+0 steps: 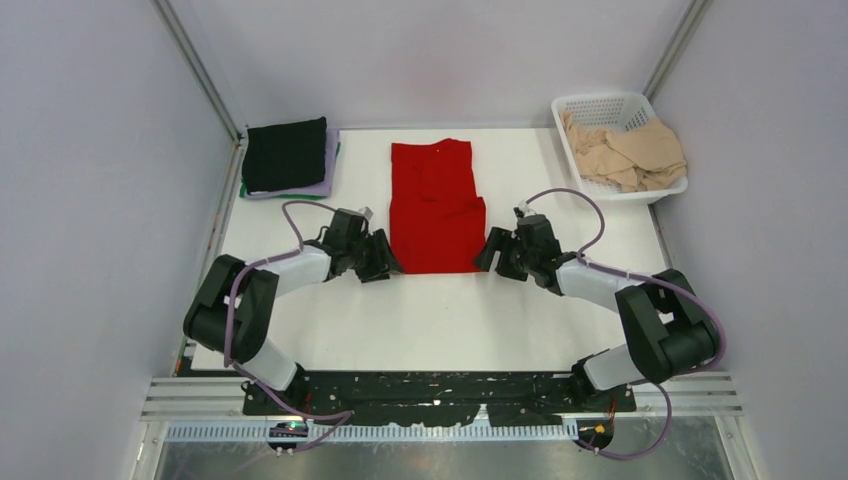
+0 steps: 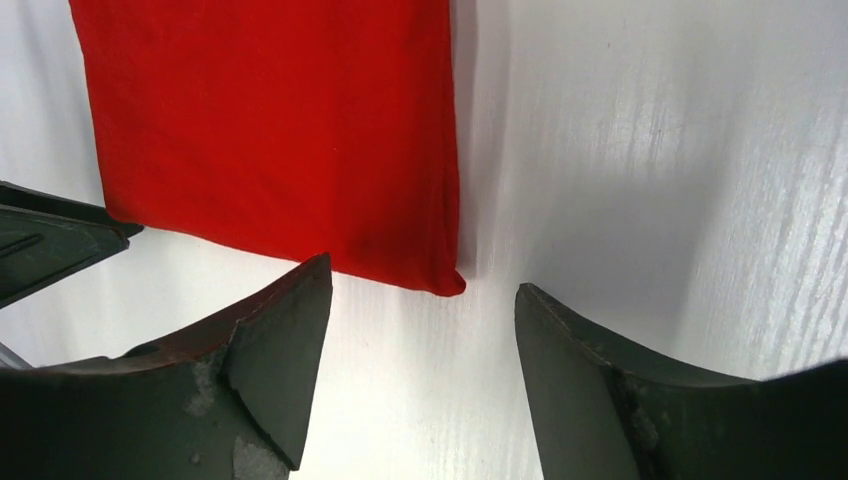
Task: Fold and stack the t-shirts
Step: Grab one side of the 2/3 rectangular tshirt with both arms
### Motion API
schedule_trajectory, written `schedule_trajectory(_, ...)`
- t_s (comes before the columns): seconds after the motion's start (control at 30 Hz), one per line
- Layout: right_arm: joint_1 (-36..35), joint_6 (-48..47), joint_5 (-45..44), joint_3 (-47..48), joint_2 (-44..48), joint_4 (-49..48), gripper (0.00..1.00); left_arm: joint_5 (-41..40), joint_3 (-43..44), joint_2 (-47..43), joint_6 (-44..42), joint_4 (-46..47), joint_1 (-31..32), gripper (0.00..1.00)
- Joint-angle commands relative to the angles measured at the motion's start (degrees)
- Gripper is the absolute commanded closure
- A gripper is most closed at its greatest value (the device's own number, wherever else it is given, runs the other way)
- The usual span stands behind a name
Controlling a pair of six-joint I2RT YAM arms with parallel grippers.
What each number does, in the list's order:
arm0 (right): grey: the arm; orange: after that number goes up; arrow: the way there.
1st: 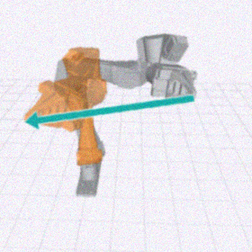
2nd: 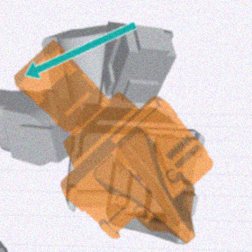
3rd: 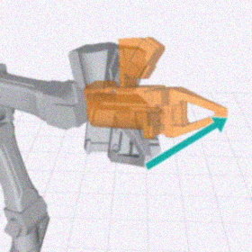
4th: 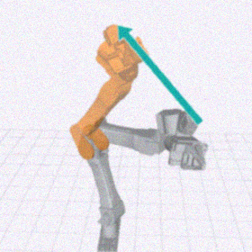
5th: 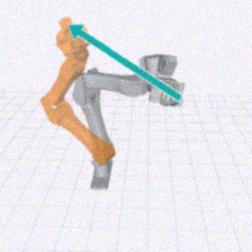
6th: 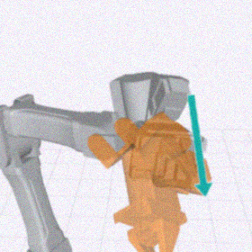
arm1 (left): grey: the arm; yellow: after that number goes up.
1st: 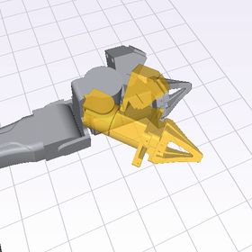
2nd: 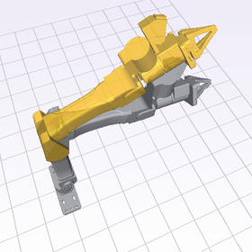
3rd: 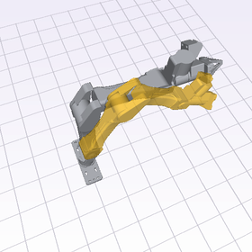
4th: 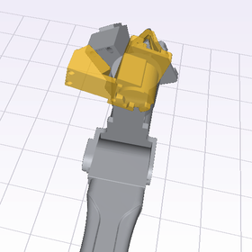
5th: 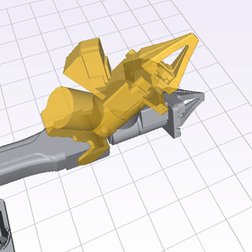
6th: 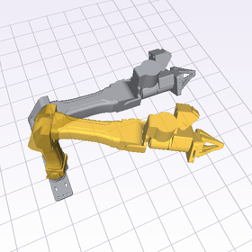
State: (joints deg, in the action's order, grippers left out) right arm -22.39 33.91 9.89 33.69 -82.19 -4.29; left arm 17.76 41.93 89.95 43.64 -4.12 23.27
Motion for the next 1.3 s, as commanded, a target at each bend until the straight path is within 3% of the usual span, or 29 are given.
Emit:
schedule_trajectory(0.0,-0.29,0.73,1.52,0.07,-2.21,-4.14,0.29,-0.39,1.42,2.91,0.04,0.98,0.67,0.57)
schedule_trajectory(0.17,-0.28,0.46,2.75,0.34,-4.83,-5.26,0.45,-2.22,1.53,3.61,0.42,0.98,0.90,0.84)
schedule_trajectory(0.33,-0.37,0.22,3.08,0.96,-6.79,-5.29,0.68,-1.57,2.96,5.72,0.98,1.76,0.91,1.00)
schedule_trajectory(0.53,-0.31,-0.40,2.55,1.65,-8.71,-5.65,0.93,-0.81,3.16,7.28,0.45,3.60,0.92,1.00)
schedule_trajectory(0.77,-0.42,-1.86,6.74,0.00,-4.82,-4.33,0.95,2.15,-5.33,-0.11,0.33,13.28,1.20,1.00)
schedule_trajectory(1.0,-2.46,-2.03,13.06,-4.72,6.94,0.50,0.95,3.65,-15.41,-10.46,2.74,19.54,3.80,1.00)
schedule_trajectory(1.13,-5.41,-1.54,15.04,-8.31,15.21,4.62,0.95,1.98,-21.16,-20.71,3.56,17.01,7.26,1.00)
schedule_trajectory(1.27,-9.58,-0.51,15.18,-10.30,25.35,9.99,0.95,-3.40,-24.42,-33.74,3.30,7.70,11.64,1.00)
